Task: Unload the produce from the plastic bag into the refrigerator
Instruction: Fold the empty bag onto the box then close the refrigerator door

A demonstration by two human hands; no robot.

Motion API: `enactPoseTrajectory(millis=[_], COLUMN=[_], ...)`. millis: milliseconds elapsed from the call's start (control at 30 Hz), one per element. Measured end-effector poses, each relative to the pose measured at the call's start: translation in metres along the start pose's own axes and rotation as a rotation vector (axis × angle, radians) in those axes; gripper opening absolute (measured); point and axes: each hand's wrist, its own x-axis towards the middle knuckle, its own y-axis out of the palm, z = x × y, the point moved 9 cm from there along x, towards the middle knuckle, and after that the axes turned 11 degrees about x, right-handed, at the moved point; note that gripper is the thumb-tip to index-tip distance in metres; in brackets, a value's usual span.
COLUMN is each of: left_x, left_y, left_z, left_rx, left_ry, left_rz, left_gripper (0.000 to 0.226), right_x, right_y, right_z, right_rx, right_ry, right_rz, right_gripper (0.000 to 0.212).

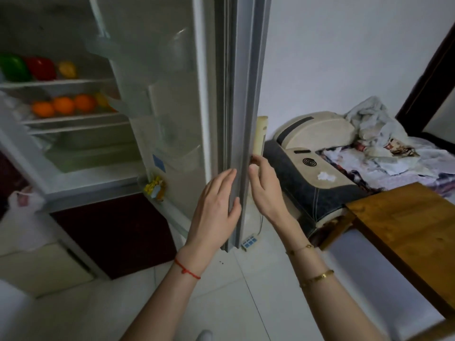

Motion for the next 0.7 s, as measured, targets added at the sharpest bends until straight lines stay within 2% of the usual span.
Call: enactPoseTrajectory(millis=[200,467,700], left_x=[-0.036,-0.089,-0.124], left_y=[-0.028,-0.087,-0.134], left_z=[0.019,0.075,0.133], left_rx=[0.042,0.119,0.224], left_ry=[-0.131,-0.363,-0.501], left_rz=[-0.065,-0.222,-0.289], left_gripper=[0.061,0.061,0.055], right_x=[-0.031,-0.049,-0.067], right_y=[0.032,0.126,0.209], right_z=[0.041,0.105,0.14], right_rx=[0.023,0.149,0.191], right_ry=[-0.183,-0.389,-0.405], right_rz=[0.135,0.388,0.542], right_gripper=[0.031,0.052,0.054])
